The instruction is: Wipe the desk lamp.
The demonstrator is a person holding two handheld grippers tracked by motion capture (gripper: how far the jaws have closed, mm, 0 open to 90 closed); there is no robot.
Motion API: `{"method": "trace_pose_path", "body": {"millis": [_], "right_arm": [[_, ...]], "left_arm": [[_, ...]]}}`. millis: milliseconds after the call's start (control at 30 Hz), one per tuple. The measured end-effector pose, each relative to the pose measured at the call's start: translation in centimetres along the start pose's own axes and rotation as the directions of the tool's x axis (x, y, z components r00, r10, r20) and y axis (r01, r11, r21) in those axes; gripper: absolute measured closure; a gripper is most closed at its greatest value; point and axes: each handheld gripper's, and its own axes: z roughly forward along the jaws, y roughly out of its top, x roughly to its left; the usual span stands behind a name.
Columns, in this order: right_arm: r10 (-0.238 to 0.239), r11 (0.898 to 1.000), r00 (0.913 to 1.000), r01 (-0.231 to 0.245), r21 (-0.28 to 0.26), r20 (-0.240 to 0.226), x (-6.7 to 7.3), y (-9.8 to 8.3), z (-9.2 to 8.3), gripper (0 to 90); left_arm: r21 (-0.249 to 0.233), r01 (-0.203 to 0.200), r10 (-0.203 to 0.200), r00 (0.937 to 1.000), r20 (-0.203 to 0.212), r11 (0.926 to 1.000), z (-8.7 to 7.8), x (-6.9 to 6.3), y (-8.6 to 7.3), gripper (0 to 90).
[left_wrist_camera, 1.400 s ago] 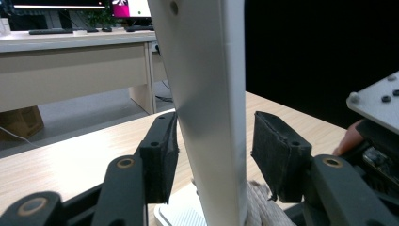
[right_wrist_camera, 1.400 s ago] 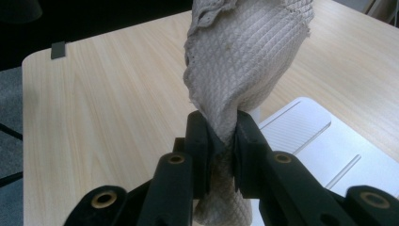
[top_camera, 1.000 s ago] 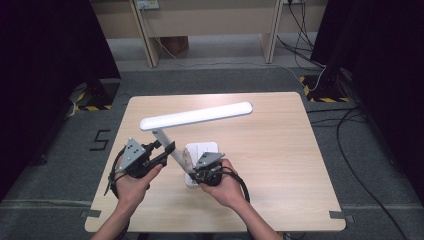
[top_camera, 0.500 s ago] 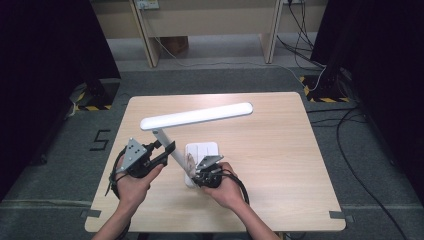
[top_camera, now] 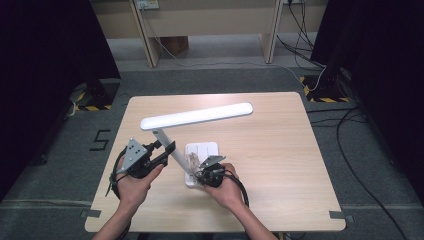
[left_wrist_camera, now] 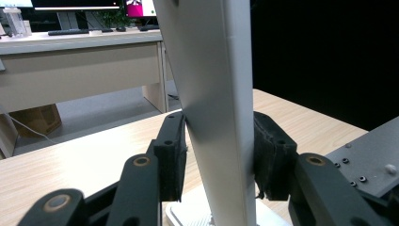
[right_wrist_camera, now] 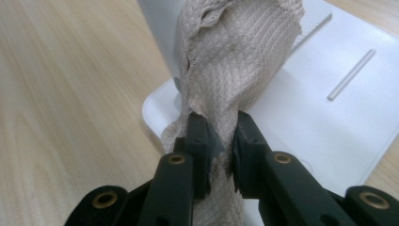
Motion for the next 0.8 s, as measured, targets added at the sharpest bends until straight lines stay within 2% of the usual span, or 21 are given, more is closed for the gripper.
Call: {"method": "trace_pose_path", "body": {"millis": [33,133,233,300,500,600,733,800], "right_arm": [[0.002,1.000,1.0000,-0.002,0.002,0.006,-0.1,0.0,0.0,79.0],[-0.006,1.000,0.9976,0.006,0.007,0.069,0.1,0.1,-0.1,79.0],[0.034,0.999,0.9971,-0.031,-0.043,0.069,0.8,0.3,-0.2,79.0],[0.034,0.997,0.9973,-0.029,-0.070,0.065,1.1,0.5,-0.1,79.0],[0.044,0.998,0.9926,-0.037,-0.059,0.114,0.5,-0.4,0.4,79.0],[0.030,0.999,0.9866,-0.024,-0.040,0.160,0.0,-0.7,-0.2,79.0],[0.058,0.998,0.9745,-0.052,-0.031,0.217,-1.6,-1.5,-1.2,79.0],[0.080,0.997,0.9608,-0.078,-0.019,0.266,-2.4,-1.7,-1.6,79.0]], "left_arm": [[-0.001,0.000,0.000,1.0000,-0.001,1.0000,0.0,0.0,0.0,58.8],[0.000,-0.002,0.002,1.0000,0.000,1.0000,0.0,0.0,0.0,58.7],[0.000,-0.009,0.009,1.0000,-0.003,1.0000,0.0,0.0,0.0,58.6],[0.000,-0.011,0.011,0.9999,-0.007,0.9999,0.0,0.0,0.0,58.6],[-0.001,-0.013,0.013,0.9999,-0.010,0.9999,0.0,-0.1,-0.1,58.7],[0.001,-0.019,0.019,0.9998,-0.010,0.9998,0.1,-0.1,0.0,58.6],[0.001,-0.012,0.012,0.9999,-0.009,0.9999,0.0,-0.1,0.0,58.6],[0.003,-0.013,0.013,0.9999,-0.008,0.9999,0.0,0.0,0.0,58.6]]}}
